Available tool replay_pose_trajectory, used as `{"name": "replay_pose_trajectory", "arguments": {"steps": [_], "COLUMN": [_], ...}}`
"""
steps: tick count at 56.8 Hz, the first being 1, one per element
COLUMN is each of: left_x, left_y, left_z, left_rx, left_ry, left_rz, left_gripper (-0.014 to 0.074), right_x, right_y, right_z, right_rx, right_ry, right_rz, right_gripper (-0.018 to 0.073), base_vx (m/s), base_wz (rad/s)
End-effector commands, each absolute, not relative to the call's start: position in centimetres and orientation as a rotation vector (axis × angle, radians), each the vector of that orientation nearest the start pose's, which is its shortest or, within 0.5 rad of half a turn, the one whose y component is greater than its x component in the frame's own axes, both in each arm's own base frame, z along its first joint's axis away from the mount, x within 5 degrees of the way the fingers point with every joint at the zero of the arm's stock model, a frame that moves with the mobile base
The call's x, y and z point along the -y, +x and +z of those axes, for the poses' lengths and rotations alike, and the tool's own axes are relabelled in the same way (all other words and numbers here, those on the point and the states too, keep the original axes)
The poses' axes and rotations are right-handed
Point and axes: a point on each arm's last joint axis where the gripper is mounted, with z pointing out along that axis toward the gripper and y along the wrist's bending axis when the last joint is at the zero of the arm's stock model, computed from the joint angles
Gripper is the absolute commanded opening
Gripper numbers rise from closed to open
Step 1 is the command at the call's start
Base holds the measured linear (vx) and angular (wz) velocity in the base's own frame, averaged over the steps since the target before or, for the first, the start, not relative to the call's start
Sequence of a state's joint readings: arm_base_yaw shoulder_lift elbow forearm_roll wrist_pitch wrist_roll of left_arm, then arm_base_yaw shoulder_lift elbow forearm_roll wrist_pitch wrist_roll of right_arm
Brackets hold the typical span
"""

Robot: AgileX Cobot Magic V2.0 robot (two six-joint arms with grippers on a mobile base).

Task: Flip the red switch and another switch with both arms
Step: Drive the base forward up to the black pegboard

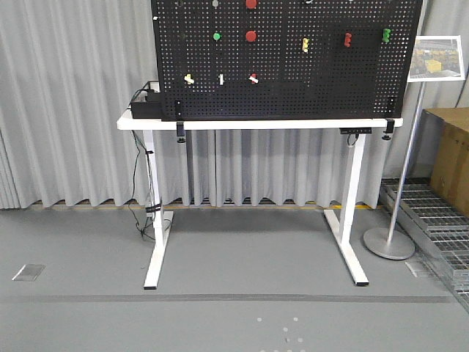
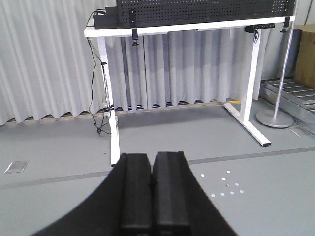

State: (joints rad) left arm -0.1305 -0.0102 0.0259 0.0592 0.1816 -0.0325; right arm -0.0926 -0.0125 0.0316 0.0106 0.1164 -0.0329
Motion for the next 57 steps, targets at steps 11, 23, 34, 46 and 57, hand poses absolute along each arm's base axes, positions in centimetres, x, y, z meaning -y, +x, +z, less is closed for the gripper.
{"name": "replay_pose_trajectory", "arguments": {"steps": [11, 23, 34, 46, 57], "left_x": [0.67, 0.67, 0.67, 0.67, 0.67], "left_y": [5.57, 5.57, 5.57, 5.57, 5.57], "left_z": [19.04, 19.04, 19.04, 19.04, 19.04], "left_rx": [-1.597, -1.597, -1.597, -1.597, -1.597], "left_ry": [0.115, 0.115, 0.115, 0.115, 0.115], "left_rz": [-0.079, -0.079, -0.079, -0.079, -0.079], "left_gripper": [0.0003, 0.0003, 0.0003, 0.0003, 0.0003], "right_x": [0.52, 0.52, 0.52, 0.52, 0.52], "right_y": [5.60, 5.60, 5.60, 5.60, 5.60], "right_z": [19.89, 19.89, 19.89, 19.89, 19.89], "right_rx": [-1.532, -1.532, -1.532, -1.532, -1.532], "right_ry": [0.043, 0.043, 0.043, 0.043, 0.043], "right_rz": [-0.104, -0.104, -0.104, -0.104, -0.104], "right_gripper": [-0.0006, -0.0006, -0.0006, -0.0006, -0.0006], "base_vx": [0.00, 0.00, 0.04, 0.12, 0.21], "base_wz": [0.00, 0.00, -0.02, -0.01, 0.04]}}
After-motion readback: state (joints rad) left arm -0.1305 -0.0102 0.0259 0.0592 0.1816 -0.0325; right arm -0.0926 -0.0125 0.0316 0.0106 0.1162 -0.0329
